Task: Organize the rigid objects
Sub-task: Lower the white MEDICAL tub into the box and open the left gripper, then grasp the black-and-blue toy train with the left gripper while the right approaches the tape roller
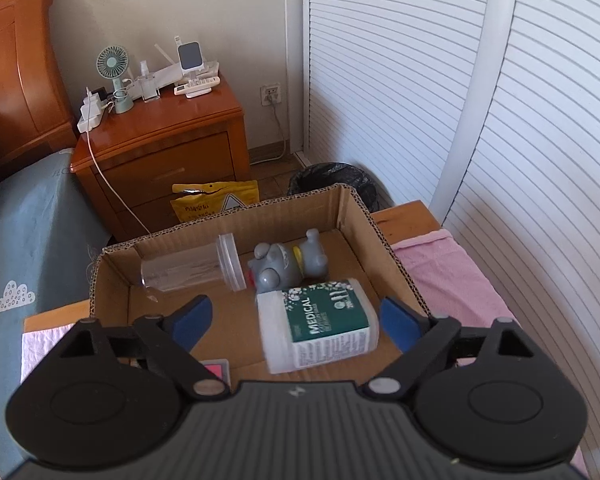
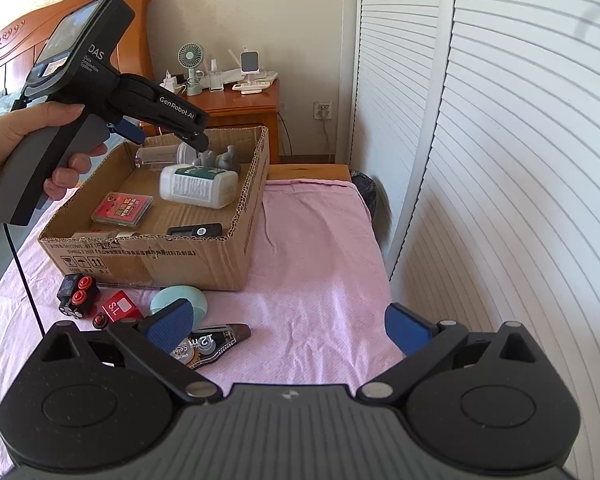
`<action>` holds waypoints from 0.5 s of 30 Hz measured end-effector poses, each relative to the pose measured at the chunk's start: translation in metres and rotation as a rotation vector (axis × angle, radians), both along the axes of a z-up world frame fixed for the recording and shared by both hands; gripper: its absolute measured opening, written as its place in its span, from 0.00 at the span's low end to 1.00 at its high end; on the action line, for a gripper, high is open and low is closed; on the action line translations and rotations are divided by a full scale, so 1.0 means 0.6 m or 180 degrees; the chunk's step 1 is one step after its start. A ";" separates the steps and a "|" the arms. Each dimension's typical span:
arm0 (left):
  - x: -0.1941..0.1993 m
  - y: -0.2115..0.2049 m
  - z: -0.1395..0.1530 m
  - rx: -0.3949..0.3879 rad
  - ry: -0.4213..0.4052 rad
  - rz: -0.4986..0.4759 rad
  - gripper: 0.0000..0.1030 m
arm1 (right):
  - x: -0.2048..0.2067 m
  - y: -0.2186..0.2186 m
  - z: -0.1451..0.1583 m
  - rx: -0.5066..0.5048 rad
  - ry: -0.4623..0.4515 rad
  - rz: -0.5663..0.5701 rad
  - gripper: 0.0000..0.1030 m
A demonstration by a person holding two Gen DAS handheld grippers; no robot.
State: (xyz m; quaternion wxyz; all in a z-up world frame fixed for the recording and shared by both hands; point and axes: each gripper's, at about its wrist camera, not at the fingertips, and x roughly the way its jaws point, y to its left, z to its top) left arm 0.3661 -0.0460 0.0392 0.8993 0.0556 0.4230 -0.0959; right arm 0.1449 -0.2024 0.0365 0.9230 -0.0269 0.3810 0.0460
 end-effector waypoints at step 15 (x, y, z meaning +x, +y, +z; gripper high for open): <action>-0.155 0.070 0.038 0.0247 -0.0072 -0.0027 0.98 | -0.040 0.049 0.007 0.0040 0.0002 0.0212 1.00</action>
